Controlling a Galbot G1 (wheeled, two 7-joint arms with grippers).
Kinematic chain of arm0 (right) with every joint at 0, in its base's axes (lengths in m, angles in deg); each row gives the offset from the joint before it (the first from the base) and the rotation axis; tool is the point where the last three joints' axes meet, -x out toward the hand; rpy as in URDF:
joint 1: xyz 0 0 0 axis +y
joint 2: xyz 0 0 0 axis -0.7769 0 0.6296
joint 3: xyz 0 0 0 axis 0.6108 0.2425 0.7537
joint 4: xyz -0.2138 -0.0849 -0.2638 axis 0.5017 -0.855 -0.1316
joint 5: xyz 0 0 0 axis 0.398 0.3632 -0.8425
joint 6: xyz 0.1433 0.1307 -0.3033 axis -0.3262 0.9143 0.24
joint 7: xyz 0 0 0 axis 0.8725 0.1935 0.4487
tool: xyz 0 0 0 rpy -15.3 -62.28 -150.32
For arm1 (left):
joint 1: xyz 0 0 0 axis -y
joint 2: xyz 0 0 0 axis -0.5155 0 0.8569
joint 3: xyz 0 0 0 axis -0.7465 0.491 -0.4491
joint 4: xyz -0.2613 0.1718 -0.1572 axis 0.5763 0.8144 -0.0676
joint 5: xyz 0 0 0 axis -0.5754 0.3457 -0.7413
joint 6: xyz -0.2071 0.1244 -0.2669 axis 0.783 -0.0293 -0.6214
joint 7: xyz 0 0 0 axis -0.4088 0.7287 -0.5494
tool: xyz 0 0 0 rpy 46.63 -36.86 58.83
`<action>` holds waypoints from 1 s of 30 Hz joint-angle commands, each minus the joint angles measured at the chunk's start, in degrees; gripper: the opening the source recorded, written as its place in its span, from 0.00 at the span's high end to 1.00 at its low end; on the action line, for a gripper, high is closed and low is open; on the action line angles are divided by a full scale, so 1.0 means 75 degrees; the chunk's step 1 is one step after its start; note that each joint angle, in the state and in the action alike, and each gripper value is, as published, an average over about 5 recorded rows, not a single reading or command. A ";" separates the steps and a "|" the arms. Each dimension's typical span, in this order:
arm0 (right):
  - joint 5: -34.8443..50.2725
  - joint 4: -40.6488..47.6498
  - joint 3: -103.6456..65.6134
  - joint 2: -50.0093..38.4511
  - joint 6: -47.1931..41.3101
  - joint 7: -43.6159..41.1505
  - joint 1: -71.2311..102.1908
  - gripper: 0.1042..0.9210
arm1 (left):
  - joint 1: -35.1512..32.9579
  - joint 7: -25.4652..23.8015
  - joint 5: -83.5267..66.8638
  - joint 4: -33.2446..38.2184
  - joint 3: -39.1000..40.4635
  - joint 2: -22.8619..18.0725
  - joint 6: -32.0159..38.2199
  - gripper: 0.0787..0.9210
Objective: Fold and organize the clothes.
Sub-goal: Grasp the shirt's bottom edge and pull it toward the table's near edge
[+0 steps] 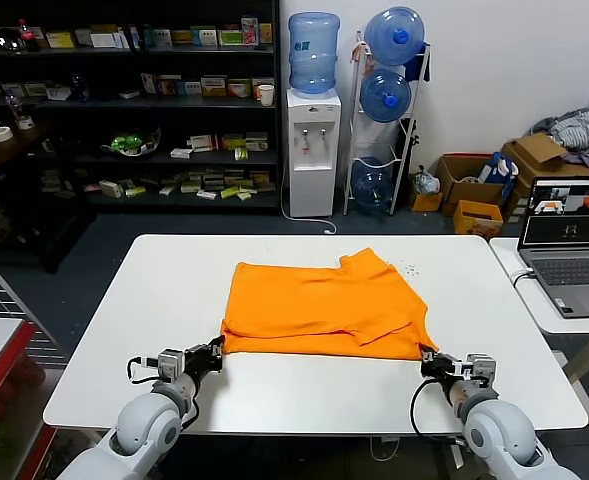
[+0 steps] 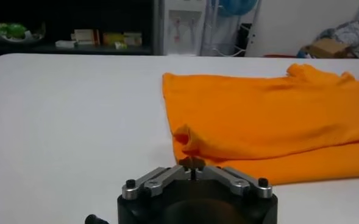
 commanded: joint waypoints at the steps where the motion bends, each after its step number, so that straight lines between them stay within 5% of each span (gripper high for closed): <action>1: 0.0017 -0.0057 -0.0003 -0.0023 0.0017 0.0027 0.0022 0.98 | -0.0031 0.0091 -0.0017 0.0080 -0.0023 0.0094 -0.0023 0.99; 18: 0.0936 -0.2306 -0.0611 -0.0967 -0.0457 0.1126 0.1964 0.98 | -0.1511 0.1194 -0.1674 0.2396 -0.0527 0.1500 -0.0547 0.99; 30: 0.0971 -0.2997 -0.1307 -0.1150 -0.0707 0.1369 0.3672 0.98 | -0.2915 0.1440 -0.1670 0.3231 -0.0683 0.1820 -0.0592 0.99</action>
